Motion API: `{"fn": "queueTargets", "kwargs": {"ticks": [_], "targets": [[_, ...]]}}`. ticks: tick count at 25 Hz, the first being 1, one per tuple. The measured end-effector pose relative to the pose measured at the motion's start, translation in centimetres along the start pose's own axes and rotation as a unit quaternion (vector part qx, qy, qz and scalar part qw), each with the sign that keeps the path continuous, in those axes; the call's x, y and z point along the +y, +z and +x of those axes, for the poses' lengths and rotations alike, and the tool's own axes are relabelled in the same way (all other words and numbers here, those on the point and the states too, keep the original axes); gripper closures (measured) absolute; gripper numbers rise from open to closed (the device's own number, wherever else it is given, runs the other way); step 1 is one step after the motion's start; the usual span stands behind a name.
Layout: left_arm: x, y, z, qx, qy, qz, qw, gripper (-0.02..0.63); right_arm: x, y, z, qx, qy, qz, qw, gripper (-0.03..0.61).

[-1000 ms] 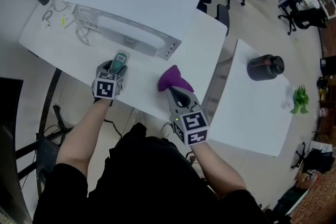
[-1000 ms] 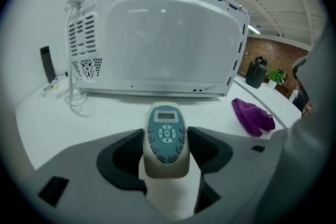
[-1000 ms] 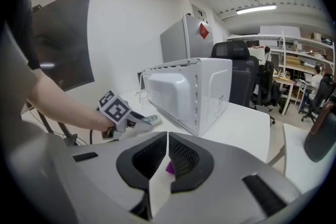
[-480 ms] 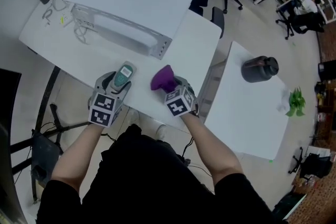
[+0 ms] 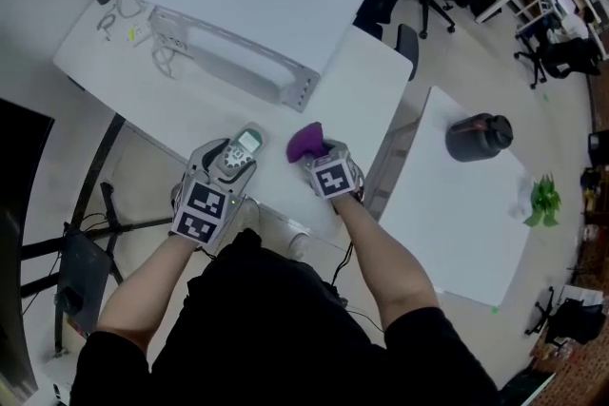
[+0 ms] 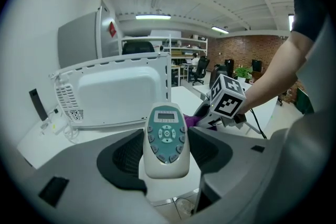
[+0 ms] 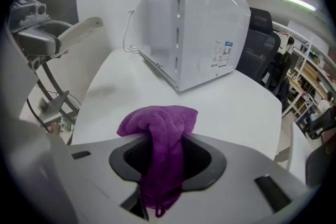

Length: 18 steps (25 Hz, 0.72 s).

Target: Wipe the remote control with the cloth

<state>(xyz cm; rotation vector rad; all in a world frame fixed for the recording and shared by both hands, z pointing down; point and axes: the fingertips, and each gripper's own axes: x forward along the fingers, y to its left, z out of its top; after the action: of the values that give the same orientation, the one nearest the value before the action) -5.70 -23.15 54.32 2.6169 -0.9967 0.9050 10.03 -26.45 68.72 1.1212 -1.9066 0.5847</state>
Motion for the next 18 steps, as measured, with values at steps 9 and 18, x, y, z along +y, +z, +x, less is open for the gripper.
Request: {"fn": "queueTargets", "kwargs": {"ticks": [9,18], "targets": [[-3.4,2.1,-1.3,-0.002,0.026,0.047,0.9986,0.359,0.7,3.6,-10.8,-0.143,0.028,0.009,0.989,0.453],[-10.2,5.9,-3.5,-0.015,0.074,0.163,0.9837,0.359,5.8,8.9,-27.9,-0.307,0.073,-0.088,0.945,0.453]]}}
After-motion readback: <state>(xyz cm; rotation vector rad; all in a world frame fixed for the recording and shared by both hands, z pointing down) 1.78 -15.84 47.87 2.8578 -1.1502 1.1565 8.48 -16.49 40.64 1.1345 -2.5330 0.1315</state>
